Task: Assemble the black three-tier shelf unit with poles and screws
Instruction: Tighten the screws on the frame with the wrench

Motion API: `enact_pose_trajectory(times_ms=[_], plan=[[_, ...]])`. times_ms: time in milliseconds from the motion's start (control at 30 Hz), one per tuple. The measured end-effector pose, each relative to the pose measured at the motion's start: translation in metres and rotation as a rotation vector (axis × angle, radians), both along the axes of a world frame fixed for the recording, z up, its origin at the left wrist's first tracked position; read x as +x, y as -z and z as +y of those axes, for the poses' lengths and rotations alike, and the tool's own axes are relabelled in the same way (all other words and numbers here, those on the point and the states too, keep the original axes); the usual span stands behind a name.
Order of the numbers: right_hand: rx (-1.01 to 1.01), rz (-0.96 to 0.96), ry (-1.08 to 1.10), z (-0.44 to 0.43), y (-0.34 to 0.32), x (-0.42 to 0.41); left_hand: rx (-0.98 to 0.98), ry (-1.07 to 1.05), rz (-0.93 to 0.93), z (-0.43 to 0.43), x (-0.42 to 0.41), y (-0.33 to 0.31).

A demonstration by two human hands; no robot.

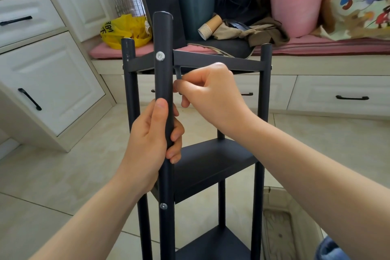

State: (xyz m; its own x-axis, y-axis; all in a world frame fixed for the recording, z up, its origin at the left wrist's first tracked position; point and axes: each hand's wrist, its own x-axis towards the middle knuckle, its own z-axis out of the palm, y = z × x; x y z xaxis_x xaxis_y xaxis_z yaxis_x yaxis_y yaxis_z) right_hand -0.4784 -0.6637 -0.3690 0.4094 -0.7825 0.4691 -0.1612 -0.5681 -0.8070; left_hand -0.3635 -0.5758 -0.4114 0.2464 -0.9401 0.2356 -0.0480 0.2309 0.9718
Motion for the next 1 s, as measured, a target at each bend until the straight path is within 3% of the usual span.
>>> enact_pose_trajectory(times_ms=[700, 1000], plan=[[-0.019, -0.101, 0.058, -0.005, 0.012, 0.021, 0.027, 0.012, 0.031, -0.004, 0.009, 0.0], [-0.237, -0.175, 0.236, -0.015, 0.03, 0.044, 0.027, 0.05, 0.037, -0.008, 0.013, 0.0]])
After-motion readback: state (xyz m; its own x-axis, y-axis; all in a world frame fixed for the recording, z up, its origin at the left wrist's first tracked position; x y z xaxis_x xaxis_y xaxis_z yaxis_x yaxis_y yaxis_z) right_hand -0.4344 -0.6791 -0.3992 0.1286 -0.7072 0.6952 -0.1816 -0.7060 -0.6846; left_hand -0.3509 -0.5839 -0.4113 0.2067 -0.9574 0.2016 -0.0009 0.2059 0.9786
